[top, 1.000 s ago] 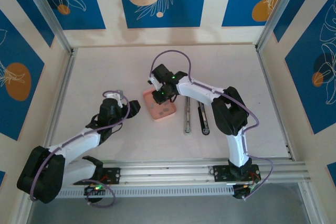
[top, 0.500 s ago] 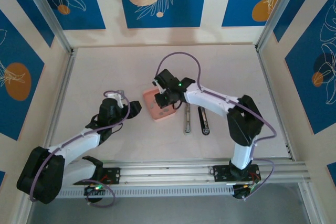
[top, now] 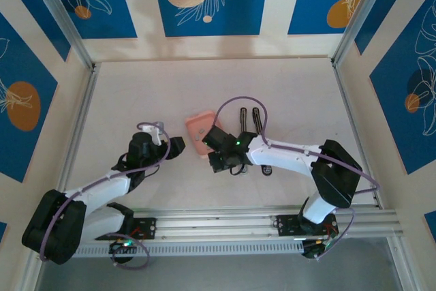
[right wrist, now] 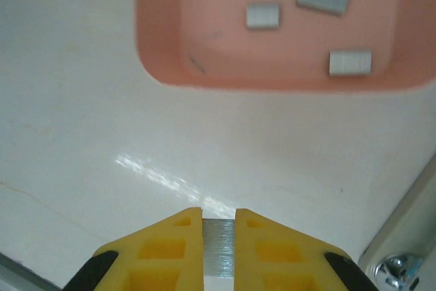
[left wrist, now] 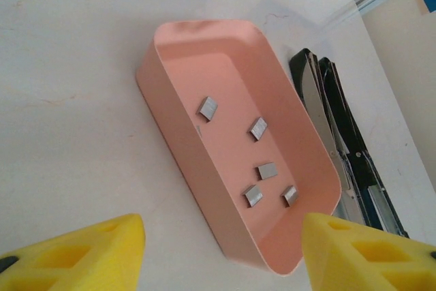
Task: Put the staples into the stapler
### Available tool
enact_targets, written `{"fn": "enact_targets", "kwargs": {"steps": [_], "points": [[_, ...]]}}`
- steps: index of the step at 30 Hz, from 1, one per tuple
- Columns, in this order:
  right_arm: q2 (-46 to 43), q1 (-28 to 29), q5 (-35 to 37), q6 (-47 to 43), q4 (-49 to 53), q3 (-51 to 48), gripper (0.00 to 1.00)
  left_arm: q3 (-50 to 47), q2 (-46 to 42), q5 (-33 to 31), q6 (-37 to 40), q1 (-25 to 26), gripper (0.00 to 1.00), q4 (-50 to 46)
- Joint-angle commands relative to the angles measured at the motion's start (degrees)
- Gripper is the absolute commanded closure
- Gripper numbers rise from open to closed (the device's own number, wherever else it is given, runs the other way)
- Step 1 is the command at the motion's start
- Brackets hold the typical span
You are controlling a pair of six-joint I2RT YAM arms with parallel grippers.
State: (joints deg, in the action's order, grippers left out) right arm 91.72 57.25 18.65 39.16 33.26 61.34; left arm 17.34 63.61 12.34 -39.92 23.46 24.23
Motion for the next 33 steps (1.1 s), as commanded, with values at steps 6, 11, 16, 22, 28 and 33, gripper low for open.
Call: {"fn": "enact_targets", "kwargs": {"steps": [6, 11, 16, 22, 28, 33], "points": [[4.24, 3.1, 0.9, 4.7, 7.0, 1.35, 0.85, -0.91, 0.11, 1.35, 1.1, -0.17, 0.38, 1.18], [7.85, 3.48, -0.3, 4.35, 8.19, 2.83, 0.85, -1.0, -0.2, 1.28, 1.36, -0.23, 0.38, 0.73], [9.76, 3.81, -0.92, 4.25, 9.4, 4.0, 0.84, -1.0, -0.64, 0.84, 1.76, -0.2, 0.38, -0.01], [11.48, 3.81, -1.68, 4.35, 11.03, 4.92, 0.83, -1.08, -0.86, 0.7, 2.12, -0.17, 0.38, -0.5], [12.62, 3.76, -2.8, 4.37, 11.72, 5.87, 0.8, -1.3, -0.95, 0.74, 2.13, -0.17, 0.38, -0.41], [11.96, 3.65, -3.15, 4.37, 13.26, 7.23, 0.7, -1.4, -0.96, 0.76, 2.07, -0.18, 0.38, -0.47]]}}
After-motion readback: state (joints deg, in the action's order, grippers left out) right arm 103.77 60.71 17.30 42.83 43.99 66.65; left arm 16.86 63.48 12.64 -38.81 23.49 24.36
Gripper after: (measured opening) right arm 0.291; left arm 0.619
